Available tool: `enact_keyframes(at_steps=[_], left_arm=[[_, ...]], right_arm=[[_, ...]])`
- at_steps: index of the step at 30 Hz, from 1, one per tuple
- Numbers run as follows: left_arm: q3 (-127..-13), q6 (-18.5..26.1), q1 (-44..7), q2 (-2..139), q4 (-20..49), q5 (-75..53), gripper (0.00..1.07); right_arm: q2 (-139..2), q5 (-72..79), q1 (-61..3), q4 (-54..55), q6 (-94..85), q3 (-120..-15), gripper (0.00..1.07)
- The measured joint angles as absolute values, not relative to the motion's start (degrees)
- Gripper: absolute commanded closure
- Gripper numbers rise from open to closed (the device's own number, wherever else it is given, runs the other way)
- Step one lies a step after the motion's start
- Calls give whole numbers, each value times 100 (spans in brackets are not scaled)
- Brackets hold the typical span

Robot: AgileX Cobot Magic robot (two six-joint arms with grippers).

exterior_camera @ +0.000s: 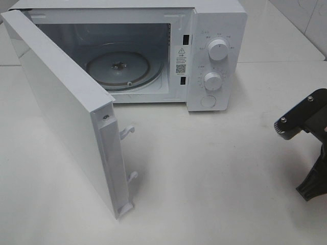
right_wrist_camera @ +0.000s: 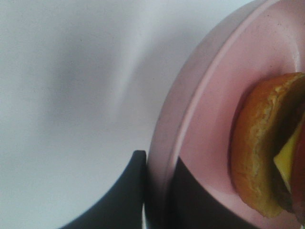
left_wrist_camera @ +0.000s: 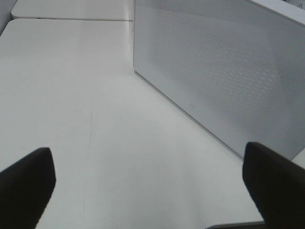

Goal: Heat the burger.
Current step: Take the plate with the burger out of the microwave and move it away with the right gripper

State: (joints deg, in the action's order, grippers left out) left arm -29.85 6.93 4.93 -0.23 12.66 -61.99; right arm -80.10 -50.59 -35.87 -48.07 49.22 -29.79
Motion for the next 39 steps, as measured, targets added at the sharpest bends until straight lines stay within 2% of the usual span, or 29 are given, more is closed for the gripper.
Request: enact_keyframes(at_steps=[24, 39], left_arm=[[-2985, 693, 493, -23, 1266, -6199, 7], [-2985, 693, 493, -23, 1266, -6199, 7]], right_arm=[[-9757, -4309, -3587, -5208, 6623, -3002, 105], [-10479, -4246, -3587, -5655, 7557, -3008, 99]])
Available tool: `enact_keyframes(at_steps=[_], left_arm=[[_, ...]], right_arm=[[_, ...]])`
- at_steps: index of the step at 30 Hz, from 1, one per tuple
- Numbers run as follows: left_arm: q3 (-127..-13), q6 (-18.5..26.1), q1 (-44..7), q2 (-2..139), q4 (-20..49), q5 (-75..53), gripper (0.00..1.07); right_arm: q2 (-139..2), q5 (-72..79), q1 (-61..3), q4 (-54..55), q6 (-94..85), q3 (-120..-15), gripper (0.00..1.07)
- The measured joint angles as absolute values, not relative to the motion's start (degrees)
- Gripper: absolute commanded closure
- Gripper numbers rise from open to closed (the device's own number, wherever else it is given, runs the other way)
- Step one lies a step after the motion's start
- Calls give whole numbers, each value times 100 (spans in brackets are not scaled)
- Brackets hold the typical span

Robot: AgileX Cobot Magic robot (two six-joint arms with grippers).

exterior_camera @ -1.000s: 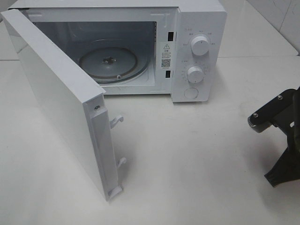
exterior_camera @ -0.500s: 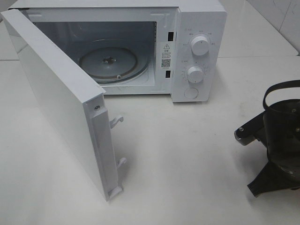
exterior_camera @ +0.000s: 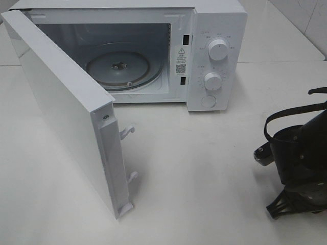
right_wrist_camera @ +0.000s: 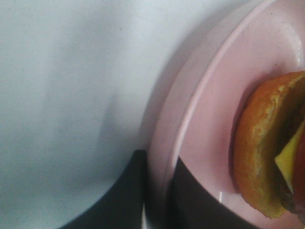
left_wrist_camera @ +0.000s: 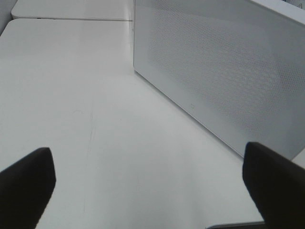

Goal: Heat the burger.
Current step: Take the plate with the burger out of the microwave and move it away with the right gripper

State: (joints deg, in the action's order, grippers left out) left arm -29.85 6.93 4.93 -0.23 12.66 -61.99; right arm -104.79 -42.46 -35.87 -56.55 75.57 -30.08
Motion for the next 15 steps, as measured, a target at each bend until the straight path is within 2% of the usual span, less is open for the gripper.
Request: enact_keyframes(at_steps=[2, 3, 4, 6, 7, 10, 15], left_arm=[[-2985, 693, 493, -23, 1266, -6199, 7], [-2985, 693, 493, -23, 1266, -6199, 7], [-2985, 693, 493, -23, 1266, -6199, 7], [-2985, 693, 493, -23, 1266, -6199, 7], [-2985, 693, 493, -23, 1266, -6199, 7], [-2985, 693, 493, -23, 1266, -6199, 7], [-2985, 693, 493, -23, 1266, -6199, 7]], right_arm=[[-10520, -4309, -3587, -5707, 7683, -3008, 88], [-10520, -4309, -3587, -5707, 7683, -3008, 88], [-10520, -4389, -3587, -5724, 7695, -3008, 80], [-10520, -4406, -3587, -5741, 7695, -3008, 77], [-10520, -4418, -3587, -5752, 7683, -3008, 69], [-10520, -4463, -3587, -5752, 7586, -3008, 63], [-10502, -4544, -3587, -5621, 7328, -3042, 63]])
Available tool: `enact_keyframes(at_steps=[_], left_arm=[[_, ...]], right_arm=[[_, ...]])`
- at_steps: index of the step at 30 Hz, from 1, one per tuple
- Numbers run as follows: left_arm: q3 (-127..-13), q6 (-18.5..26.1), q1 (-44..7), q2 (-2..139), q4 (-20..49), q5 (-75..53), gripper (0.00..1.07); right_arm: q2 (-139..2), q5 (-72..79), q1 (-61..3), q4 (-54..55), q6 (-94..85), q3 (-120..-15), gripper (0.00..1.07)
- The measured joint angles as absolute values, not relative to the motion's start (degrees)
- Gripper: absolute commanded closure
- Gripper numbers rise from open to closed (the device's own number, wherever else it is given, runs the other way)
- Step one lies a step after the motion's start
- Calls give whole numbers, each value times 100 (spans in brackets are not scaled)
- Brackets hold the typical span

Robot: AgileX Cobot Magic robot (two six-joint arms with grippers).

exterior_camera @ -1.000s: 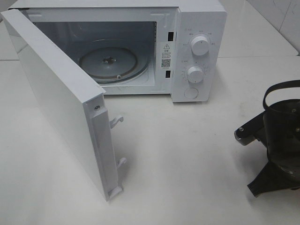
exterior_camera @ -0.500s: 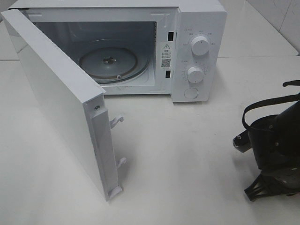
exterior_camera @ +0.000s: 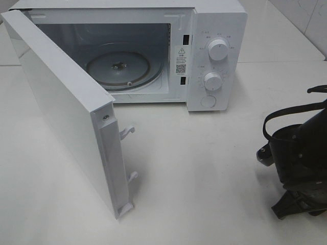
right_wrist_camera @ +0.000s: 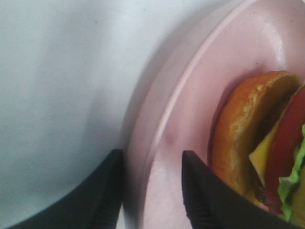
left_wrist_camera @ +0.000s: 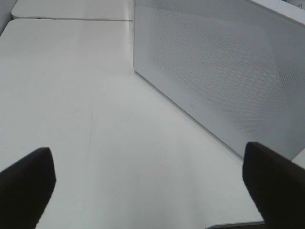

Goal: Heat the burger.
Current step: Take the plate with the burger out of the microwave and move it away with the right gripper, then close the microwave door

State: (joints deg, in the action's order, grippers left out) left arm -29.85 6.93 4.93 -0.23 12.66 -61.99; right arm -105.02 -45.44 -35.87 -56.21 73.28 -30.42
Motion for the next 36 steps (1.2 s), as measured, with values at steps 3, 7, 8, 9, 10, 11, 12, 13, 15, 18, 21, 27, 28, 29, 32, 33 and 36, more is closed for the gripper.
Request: enact_keyframes(at_steps=[3, 7, 8, 9, 10, 11, 12, 13, 15, 18, 21, 27, 28, 29, 32, 33, 36], left_arm=[[-2985, 693, 493, -23, 1266, -6199, 7], [-2985, 693, 493, -23, 1266, -6199, 7], [-2985, 693, 493, -23, 1266, -6199, 7], [-2985, 693, 493, -23, 1266, -6199, 7], [-2985, 693, 493, -23, 1266, -6199, 7], [-2985, 693, 493, -23, 1266, -6199, 7], [-2985, 693, 493, -23, 1266, -6199, 7], [-2985, 693, 493, -23, 1266, -6199, 7], [-2985, 693, 493, -23, 1266, -6199, 7], [-2985, 693, 493, -23, 1266, -6199, 7], [-2985, 693, 493, -23, 1266, -6199, 7], [-2985, 693, 493, -23, 1266, -6199, 7], [-2985, 693, 493, -23, 1266, -6199, 7], [-2985, 693, 493, -23, 1266, -6199, 7], [-2985, 693, 493, -23, 1266, -6199, 7], [-2985, 693, 493, -23, 1266, -6199, 7], [-2985, 693, 493, -23, 1266, -6199, 7]], right_arm=[[-10399, -4503, -3587, -5523, 7202, -3048, 63], [-9832, -4360, -3587, -5300, 6778, -3042, 63], [-9683, -4360, -3587, -5248, 6681, -3042, 63], [-9683, -4360, -3587, -5248, 6681, -3042, 63], [-9408, -4366, -3587, -5128, 6497, -3042, 63], [-9093, -4372, -3587, -4973, 6240, -3042, 63], [-9093, -4372, -3587, -4973, 6240, -3042, 63], [-8978, -4372, -3587, -4905, 6125, -3037, 62], [-8686, -4377, -3587, -4744, 5884, -3037, 61], [-8285, -4372, -3587, -4503, 5604, -3037, 57], [-7895, -4291, -3587, -4188, 5220, -3048, 52], [-7156, -4269, -3587, -3392, 4223, -3249, 41], [-7070, -4269, -3587, -3254, 4034, -3300, 39], [-7070, -4269, -3587, -3254, 4034, -3300, 39], [-6686, -4286, -3587, -2687, 3346, -3489, 35], [-6600, -4291, -3587, -2550, 3209, -3524, 35], [-6377, -4354, -3587, -2080, 2733, -3638, 34]])
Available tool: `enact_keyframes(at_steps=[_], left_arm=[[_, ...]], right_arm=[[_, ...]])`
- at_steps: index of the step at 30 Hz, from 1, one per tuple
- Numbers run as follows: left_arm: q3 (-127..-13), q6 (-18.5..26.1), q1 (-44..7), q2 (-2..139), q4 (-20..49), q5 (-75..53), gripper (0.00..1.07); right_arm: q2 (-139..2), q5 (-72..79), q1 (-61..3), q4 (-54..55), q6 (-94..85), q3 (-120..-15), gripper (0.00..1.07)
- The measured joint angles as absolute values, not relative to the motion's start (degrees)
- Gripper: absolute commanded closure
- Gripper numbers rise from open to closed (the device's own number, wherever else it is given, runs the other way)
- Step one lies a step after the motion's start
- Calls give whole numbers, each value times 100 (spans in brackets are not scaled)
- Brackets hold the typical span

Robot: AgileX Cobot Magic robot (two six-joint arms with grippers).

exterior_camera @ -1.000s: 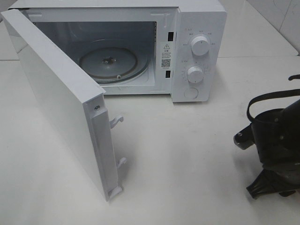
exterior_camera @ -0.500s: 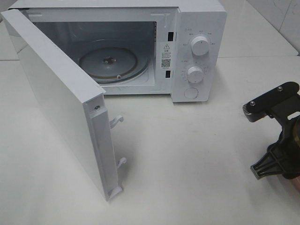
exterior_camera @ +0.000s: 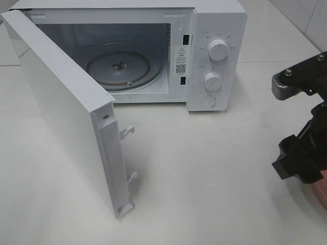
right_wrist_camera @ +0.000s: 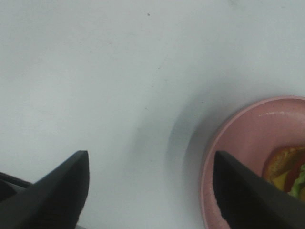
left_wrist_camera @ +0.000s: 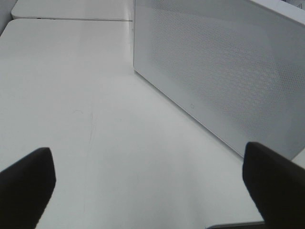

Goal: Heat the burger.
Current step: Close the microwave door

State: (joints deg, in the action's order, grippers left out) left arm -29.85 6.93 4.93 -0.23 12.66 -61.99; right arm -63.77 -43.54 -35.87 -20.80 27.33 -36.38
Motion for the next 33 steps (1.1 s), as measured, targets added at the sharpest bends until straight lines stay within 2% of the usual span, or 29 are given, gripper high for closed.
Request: enact_keyframes(at_steps=[8, 26, 33], left_arm=[[-2985, 693, 493, -23, 1266, -6199, 7], [-2985, 693, 493, -23, 1266, -6199, 7], [-2985, 693, 493, -23, 1266, -6199, 7]], right_arm=[[-5477, -4985, -3587, -1398, 1845, -4091, 34], [-3449, -6079, -3581, -1186, 1524, -4177, 33], [-2555, -6205, -2911, -957, 1215, -3867, 31]])
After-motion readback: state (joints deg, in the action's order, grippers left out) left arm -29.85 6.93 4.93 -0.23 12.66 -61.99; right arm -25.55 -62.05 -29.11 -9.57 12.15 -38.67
